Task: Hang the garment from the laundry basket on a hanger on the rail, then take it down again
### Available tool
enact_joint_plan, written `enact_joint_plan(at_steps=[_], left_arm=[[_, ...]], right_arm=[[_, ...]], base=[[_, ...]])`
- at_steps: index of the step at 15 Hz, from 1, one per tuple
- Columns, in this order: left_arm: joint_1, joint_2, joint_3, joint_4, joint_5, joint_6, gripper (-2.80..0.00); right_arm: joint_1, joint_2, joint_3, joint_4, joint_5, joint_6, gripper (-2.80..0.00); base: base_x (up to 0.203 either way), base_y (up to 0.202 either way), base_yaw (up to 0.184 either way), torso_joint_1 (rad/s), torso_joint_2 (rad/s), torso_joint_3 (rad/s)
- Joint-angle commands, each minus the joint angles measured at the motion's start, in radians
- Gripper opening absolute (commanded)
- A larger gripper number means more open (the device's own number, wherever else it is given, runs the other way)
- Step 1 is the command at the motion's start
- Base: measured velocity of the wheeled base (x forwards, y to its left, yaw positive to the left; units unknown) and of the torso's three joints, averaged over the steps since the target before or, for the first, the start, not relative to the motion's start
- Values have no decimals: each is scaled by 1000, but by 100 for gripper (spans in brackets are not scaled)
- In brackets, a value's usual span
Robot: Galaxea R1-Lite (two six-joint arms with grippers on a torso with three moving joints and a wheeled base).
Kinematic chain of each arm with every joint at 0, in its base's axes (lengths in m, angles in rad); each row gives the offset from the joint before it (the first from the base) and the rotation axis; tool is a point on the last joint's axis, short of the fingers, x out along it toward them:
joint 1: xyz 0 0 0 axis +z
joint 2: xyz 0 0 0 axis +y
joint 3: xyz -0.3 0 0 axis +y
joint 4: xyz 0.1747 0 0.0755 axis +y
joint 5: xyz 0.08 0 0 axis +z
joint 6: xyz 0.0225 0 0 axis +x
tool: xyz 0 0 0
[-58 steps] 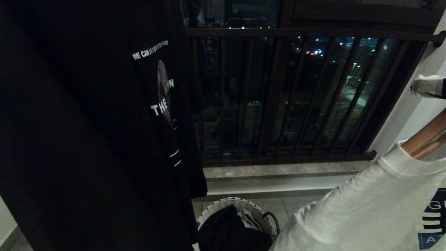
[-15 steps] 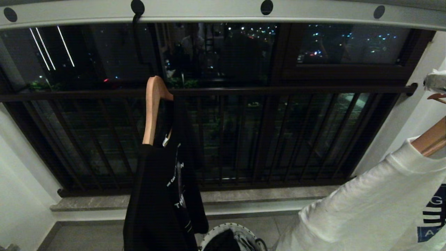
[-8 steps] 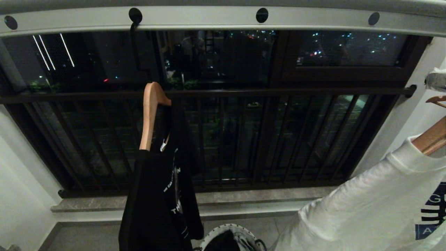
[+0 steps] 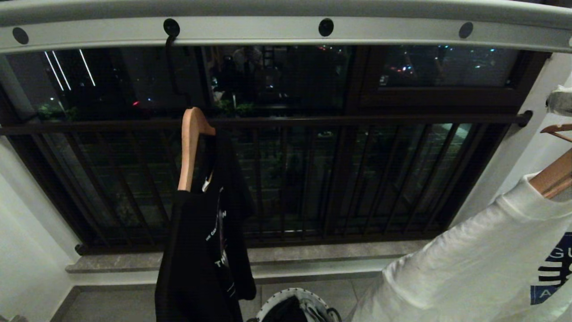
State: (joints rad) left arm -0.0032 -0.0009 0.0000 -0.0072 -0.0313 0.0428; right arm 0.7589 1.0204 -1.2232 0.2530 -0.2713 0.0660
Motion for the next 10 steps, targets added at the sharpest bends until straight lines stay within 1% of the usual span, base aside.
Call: enact_joint_plan(at_steps=[1, 6, 8, 10], left_arm=[[0, -1, 3, 0, -1, 0, -280], [0, -1, 2, 0, -1, 0, -280], [0, -1, 3, 0, -1, 1, -280], [0, -1, 2, 0, -1, 0, -280]], right_arm=[[-1, 3, 0, 0, -2, -2, -280], [-7, 10, -8, -4, 0, -8, -280], [-31, 27, -30, -4, 6, -3, -280], [-77, 45, -53, -2, 35, -2, -280]], base=[[0, 0, 0, 0, 0, 0], [0, 0, 0, 0, 0, 0], [0, 0, 0, 0, 0, 0], [0, 0, 0, 0, 0, 0]])
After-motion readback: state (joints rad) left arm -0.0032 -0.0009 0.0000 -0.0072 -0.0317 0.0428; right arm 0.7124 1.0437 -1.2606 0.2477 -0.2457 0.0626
